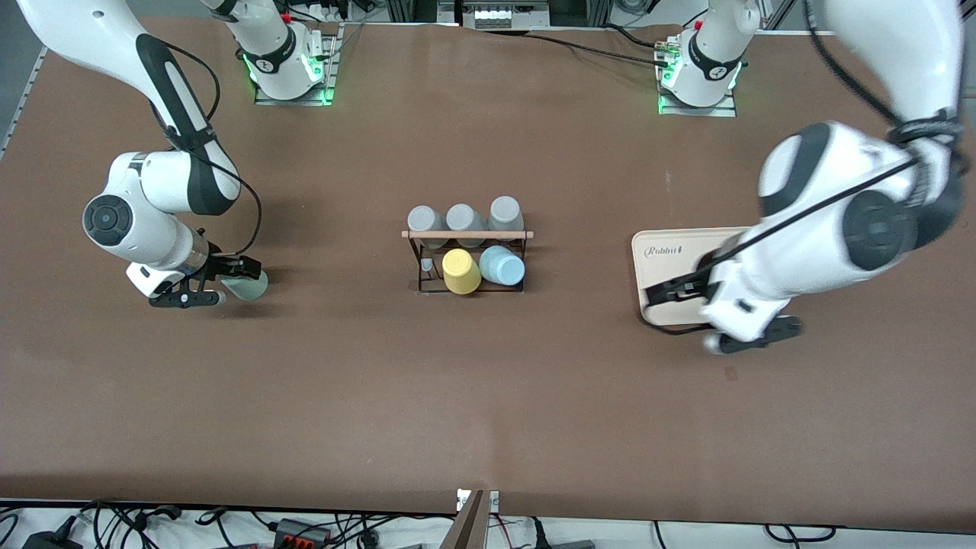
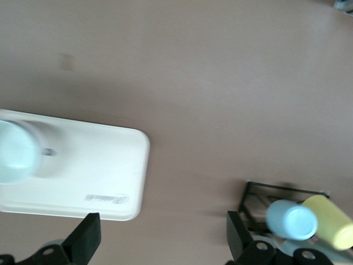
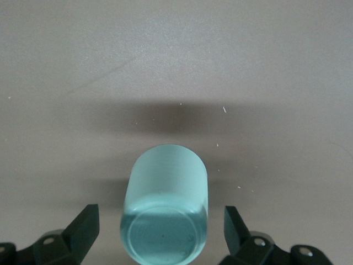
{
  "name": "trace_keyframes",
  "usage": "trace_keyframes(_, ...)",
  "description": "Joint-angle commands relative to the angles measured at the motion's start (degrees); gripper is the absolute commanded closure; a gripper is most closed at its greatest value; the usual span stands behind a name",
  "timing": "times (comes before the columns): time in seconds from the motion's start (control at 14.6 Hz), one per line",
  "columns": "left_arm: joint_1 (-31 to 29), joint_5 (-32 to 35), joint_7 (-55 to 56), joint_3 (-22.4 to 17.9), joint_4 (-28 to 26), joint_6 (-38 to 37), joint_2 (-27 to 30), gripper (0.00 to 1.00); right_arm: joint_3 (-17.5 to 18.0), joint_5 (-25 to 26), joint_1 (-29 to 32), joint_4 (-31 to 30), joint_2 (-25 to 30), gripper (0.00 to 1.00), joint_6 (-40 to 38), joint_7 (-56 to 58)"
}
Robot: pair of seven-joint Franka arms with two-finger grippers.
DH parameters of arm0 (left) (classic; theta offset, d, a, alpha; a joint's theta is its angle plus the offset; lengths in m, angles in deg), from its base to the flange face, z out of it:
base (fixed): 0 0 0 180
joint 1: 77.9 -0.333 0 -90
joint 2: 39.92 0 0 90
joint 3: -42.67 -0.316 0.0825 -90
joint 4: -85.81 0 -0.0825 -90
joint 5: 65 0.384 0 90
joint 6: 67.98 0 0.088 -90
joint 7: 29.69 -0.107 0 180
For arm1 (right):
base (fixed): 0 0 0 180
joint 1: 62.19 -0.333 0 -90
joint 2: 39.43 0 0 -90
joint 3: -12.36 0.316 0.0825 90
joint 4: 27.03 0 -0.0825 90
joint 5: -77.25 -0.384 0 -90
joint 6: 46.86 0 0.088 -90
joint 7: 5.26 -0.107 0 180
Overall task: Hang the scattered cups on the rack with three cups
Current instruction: 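Open the left gripper and withdraw while the right gripper grasps the green cup, then lift the pale green cup off the table with the right gripper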
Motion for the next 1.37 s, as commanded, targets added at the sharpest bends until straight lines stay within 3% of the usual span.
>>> trace_keyframes(0.0, -3.0, 0.0, -8.4, -0.3, -1.7, -8.1, 6.3, 0.00, 0.5, 0.6, 1.0, -1.8, 1.3, 0.16, 0.8, 1.1)
trace_keyframes(0.14, -5.7, 0.9, -12.5, -0.2, -2.7, -10.3, 9.0, 0.00, 0.5, 0.6, 1.1, -1.8, 1.3, 0.46, 0.2, 1.1)
trace_keyframes(0.21, -6.9, 1.0, -14.2, 0.0, -5.7, -9.7, 10.2, 0.00, 0.6, 0.6, 1.1, -1.3, 1.6, 0.56, -0.5, 1.1)
trace_keyframes(0.34, -7.9, 1.0, -15.7, 0.3, -12.2, -5.4, 14.2, 0.00, 0.7, 0.6, 0.8, 0.8, 1.9, 0.67, -2.7, 1.2)
trace_keyframes(0.48, -7.8, 1.0, -16.2, 0.3, -18.8, -2.3, 18.2, 0.00, 1.4, 0.4, -0.1, 5.1, 2.5, 0.70, -7.0, 0.5)
trace_keyframes(0.89, -7.9, 2.8, -19.2, -0.4, -17.4, -2.3, 18.0, 0.00, 1.6, -0.5, -9.5, 25.3, 1.3, 0.70, -27.5, -8.6)
trace_keyframes(1.3, -8.0, 4.7, -21.1, -0.3, -16.8, -2.9, 17.5, 0.00, 1.6, -3.2, -20.9, 33.5, -3.6, 0.69, -30.5, -23.9)
